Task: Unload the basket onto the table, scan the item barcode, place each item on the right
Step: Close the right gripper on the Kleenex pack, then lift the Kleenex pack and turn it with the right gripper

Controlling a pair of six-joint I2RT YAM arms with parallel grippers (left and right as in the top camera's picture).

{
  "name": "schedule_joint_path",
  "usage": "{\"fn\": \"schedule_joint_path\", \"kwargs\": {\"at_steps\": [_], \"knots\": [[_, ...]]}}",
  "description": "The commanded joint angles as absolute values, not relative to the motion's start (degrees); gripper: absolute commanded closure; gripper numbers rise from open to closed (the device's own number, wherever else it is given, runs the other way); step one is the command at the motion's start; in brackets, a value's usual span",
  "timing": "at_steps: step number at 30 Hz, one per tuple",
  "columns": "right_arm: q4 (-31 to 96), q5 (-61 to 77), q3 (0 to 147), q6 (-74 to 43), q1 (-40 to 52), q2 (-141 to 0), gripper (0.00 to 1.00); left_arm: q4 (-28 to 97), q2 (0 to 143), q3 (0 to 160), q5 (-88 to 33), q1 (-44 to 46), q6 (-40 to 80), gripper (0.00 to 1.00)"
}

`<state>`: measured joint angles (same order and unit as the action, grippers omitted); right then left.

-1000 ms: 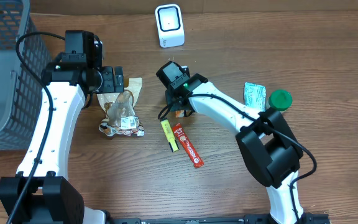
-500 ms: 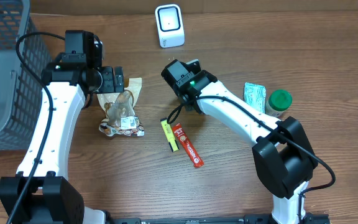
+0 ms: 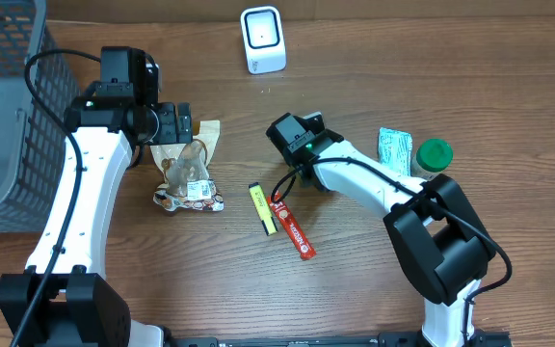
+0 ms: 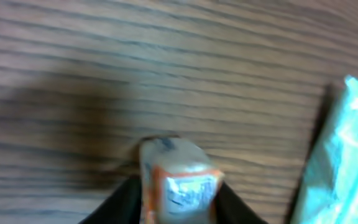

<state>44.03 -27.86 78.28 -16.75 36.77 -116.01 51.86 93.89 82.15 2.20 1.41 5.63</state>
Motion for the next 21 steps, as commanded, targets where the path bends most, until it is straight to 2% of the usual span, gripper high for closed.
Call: {"fn": "schedule_joint_path", "kwargs": {"at_steps": [1,9,17,21], "knots": [[43.59,-23.88,78.11,-16.69,36.88,-114.98,0.54,51.79,94.08,83.13,2.52,1.52,5.34,0.00],[48.03,-19.86,83.68,-16.71,36.88,-114.85,0.48,51.79,94.08,83.13,2.52,1.52,5.34,0.00],[51.11,-3.07,88.20,-16.71,36.88,-114.48,0.47,51.79,94.08,83.13,2.52,1.52,5.34,0.00],[51.94,-1.43,88.20,-16.67,36.88,-114.50,0.47,51.79,94.08,83.13,2.52,1.52,5.34,0.00]]}}
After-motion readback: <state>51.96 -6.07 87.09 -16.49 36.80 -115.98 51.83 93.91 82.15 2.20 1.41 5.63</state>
